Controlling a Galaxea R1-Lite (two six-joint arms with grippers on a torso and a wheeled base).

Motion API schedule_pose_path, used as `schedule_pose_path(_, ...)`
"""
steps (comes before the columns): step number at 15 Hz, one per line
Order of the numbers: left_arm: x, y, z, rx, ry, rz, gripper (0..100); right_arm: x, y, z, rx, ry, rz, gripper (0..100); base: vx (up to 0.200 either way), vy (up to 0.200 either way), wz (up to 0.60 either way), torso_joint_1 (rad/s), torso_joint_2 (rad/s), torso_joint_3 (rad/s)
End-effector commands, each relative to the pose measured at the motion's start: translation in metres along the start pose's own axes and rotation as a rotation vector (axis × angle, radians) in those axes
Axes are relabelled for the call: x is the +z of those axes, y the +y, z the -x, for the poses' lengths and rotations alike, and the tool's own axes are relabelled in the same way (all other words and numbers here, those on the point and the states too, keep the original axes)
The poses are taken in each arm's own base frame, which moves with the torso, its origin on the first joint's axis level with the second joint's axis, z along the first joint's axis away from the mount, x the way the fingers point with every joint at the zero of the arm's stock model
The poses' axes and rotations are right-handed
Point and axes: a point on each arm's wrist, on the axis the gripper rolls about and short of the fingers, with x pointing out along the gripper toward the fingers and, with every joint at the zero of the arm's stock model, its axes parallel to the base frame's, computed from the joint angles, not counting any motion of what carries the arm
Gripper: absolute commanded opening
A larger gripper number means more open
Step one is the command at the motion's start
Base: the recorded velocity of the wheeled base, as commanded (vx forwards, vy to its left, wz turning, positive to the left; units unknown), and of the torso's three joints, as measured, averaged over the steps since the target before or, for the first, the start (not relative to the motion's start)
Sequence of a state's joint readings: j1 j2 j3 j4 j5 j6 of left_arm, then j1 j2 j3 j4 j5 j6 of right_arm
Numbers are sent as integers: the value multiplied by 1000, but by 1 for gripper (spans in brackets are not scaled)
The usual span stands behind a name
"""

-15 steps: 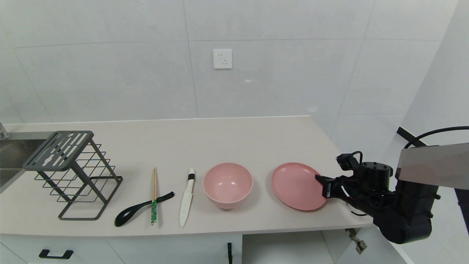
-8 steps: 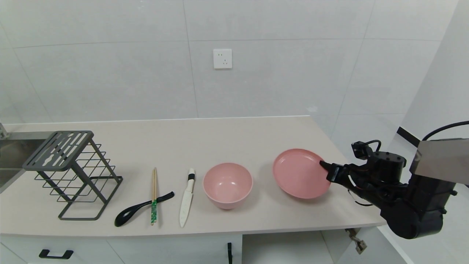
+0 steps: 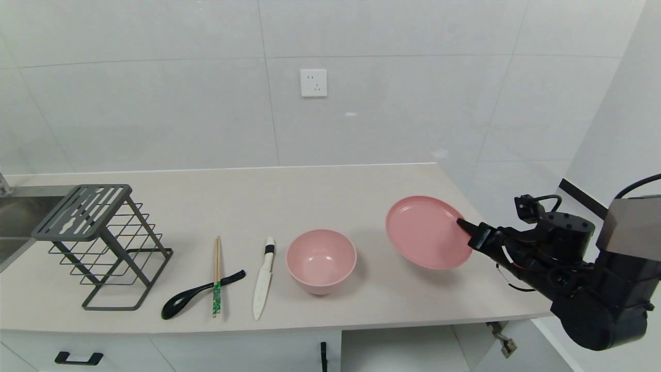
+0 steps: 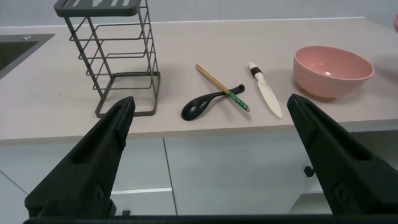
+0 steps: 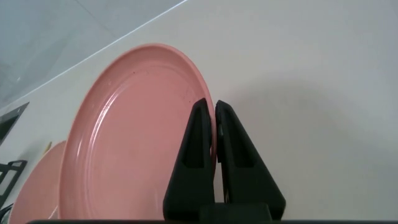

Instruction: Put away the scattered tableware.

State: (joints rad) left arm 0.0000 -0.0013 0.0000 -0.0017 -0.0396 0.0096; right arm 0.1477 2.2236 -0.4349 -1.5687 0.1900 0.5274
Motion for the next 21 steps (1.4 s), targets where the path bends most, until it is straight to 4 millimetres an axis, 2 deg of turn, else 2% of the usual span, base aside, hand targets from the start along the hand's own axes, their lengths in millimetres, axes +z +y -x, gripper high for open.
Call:
schedule_pose_path(1, 0, 0, 0, 0, 0, 0, 100, 5, 9, 8, 18, -13, 6, 0, 0, 0, 0, 0, 0, 0)
schedule_pose_path(4, 0, 0, 0, -6, 0, 5, 100, 4, 33, 22, 82, 3, 24, 0, 0, 0, 0, 0, 0, 0)
schedule_pose_path(6, 0, 0, 0, -8, 0, 5, 100, 11, 51, 31, 137, -23, 42, 0, 0, 0, 0, 0, 0, 0)
schedule_pose_path(8, 0, 0, 0, -8, -2, 6, 100, 9, 56, 42, 140, -13, 43, 0, 0, 0, 0, 0, 0, 0)
schedule_pose_path(10, 0, 0, 0, -10, 0, 7, 100, 2, 53, 69, 99, 31, 28, 0, 0, 0, 0, 0, 0, 0)
schedule_pose_path(12, 0, 0, 0, -11, 0, 3, 100, 4, 56, 85, 106, 28, 30, 0, 0, 0, 0, 0, 0, 0)
schedule_pose_path(17, 1, 0, 0, -2, -5, -8, 100, 7, 58, 89, 112, 14, 31, 0, 0, 0, 0, 0, 0, 0)
schedule_pose_path(18, 5, 0, 1, -4, -35, -6, 100, 10, 59, 91, 116, -2, 32, 0, 0, 0, 0, 0, 0, 0)
schedule_pose_path(19, 46, -1, 12, -7, -227, 1, 100, 11, 59, 93, 115, -4, 32, 0, 0, 0, 0, 0, 0, 0)
schedule_pose_path(20, 81, -2, 20, -8, -312, 10, 100, 12, 59, 93, 118, -11, 33, 0, 0, 0, 0, 0, 0, 0)
schedule_pose_path(21, 94, -2, 22, -29, -329, 12, 100, 11, 59, 94, 115, -7, 32, 0, 0, 0, 0, 0, 0, 0)
